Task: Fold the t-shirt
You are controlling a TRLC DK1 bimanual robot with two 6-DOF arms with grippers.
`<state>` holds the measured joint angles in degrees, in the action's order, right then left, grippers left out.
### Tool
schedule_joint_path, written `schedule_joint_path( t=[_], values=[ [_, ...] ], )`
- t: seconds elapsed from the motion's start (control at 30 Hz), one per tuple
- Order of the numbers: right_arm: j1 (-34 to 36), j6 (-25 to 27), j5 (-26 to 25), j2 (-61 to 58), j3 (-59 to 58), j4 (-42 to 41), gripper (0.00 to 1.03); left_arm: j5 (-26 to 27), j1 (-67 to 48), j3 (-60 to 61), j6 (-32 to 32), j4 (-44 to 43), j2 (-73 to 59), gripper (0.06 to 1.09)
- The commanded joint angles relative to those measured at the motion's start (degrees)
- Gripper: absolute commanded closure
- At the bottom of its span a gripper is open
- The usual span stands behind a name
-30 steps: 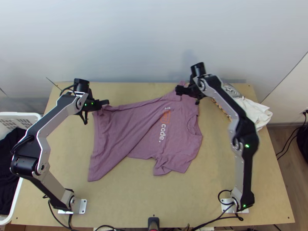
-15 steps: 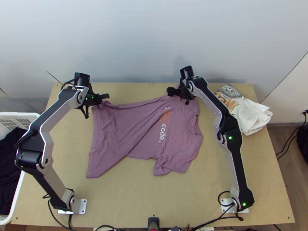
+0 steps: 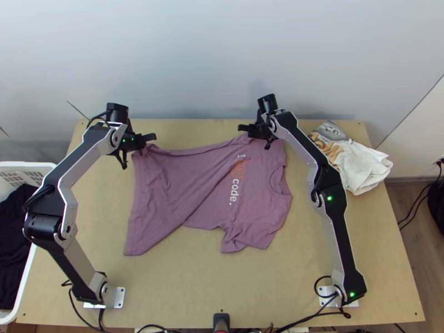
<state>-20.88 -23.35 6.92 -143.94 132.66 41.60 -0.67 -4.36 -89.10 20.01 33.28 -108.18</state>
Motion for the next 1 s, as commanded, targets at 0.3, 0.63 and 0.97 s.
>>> schedule_joint_path(
  t=[0.3, 0.63, 0.97],
  values=[
    [3.39, -0.2, -1.29, 11.58, 0.23, -0.47, 1.0, -0.04, 3.39, -5.03, 3.28, 0.21, -2.39, 1.04],
    [4.36, 2.52, -8.06, 13.16, 1.02, -4.34, 1.0, -0.04, 6.56, -16.9, 7.41, 1.7, -8.98, 1.04],
    [0.67, 7.53, -13.51, 13.25, 1.2, -8.73, 1.0, 0.58, 6.82, -27.09, 8.64, 0.21, -11.26, 1.04]
  ],
)
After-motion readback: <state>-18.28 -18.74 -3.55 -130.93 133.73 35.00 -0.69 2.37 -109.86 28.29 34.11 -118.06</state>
